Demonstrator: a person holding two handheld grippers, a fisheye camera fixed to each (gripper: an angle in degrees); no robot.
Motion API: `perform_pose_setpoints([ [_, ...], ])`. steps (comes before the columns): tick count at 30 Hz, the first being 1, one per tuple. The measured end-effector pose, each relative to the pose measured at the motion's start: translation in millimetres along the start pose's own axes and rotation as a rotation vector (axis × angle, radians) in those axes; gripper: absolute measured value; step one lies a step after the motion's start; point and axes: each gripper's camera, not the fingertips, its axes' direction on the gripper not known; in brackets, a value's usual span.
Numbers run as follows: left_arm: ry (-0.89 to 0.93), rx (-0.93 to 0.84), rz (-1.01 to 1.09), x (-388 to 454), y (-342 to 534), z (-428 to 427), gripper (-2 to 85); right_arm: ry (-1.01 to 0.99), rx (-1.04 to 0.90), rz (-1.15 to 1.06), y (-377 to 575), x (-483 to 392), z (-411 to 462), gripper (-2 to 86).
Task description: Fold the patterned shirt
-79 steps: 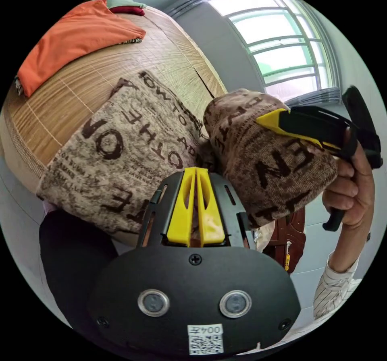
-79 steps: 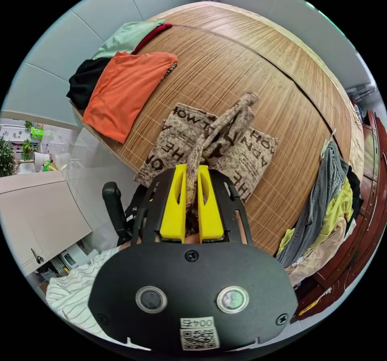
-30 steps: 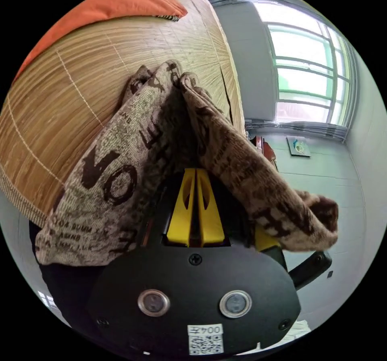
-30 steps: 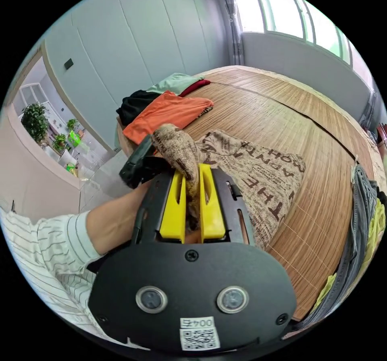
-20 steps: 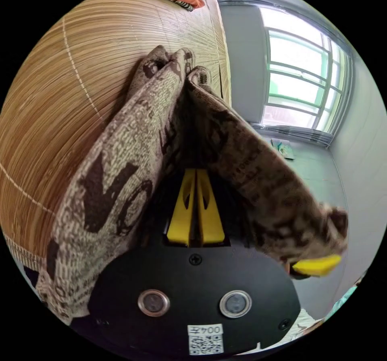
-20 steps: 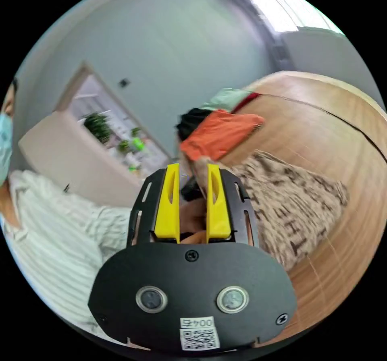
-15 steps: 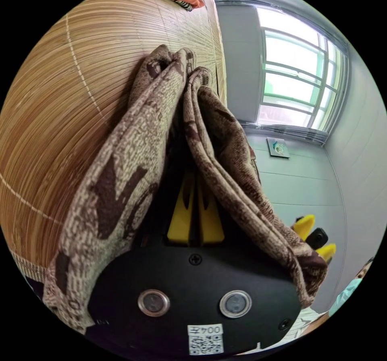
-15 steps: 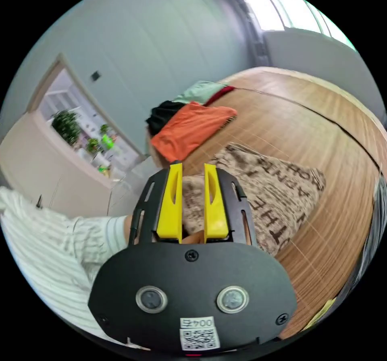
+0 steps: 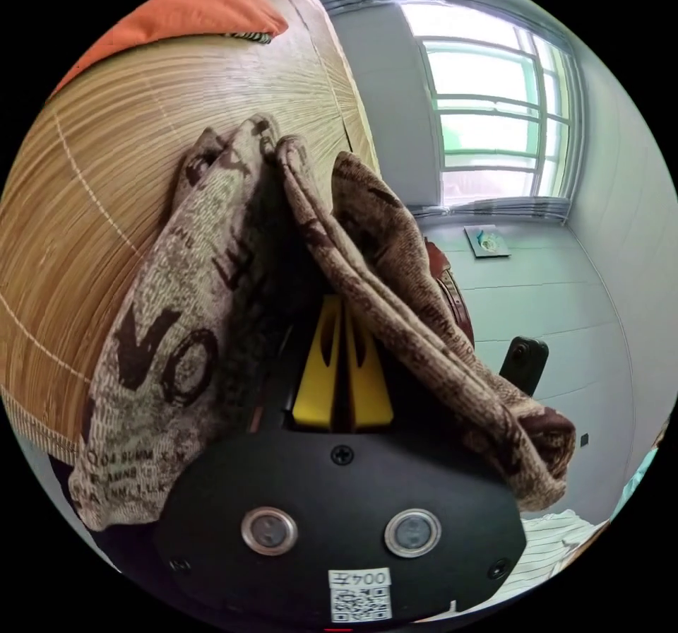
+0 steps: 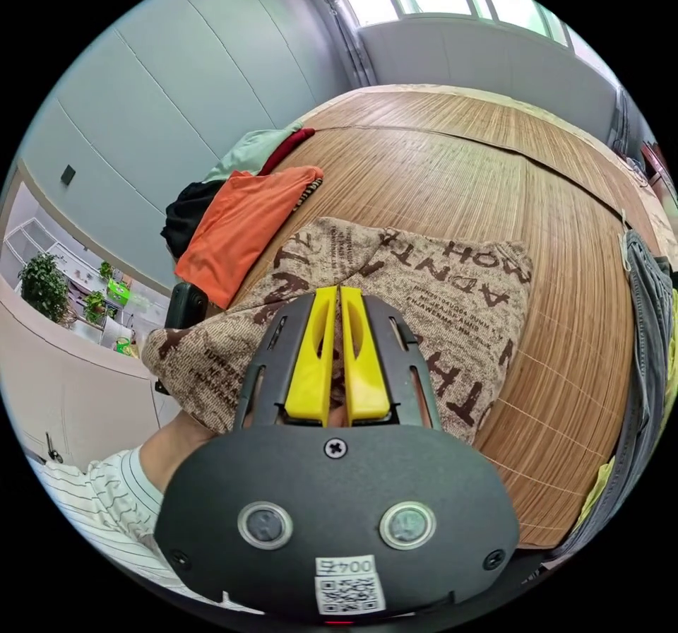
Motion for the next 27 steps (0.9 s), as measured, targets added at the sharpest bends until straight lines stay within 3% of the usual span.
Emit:
perform_pose_setpoints([
  [7,-0.116,-0.007,0.084,18,-1,-14,-0.4,0.064,0.036,-0.044,-4,-44,-7,-0.6],
  [14,-0.09,-0.09,-0.027,-25,0,-1,-0.4,0.094,-0.036,-0.056,2,-60,32,-0.7],
  [20,-0.249,-0.041,0.161,28,-16,-10,0.1,0.073,0.057,-0.033,-12,-76,11,-0.7],
  [27,-0.241,-0.092,0.075,15,-56,-7,0.2,0.053,0.044,-0.022,-29,-97,14,-0.7],
])
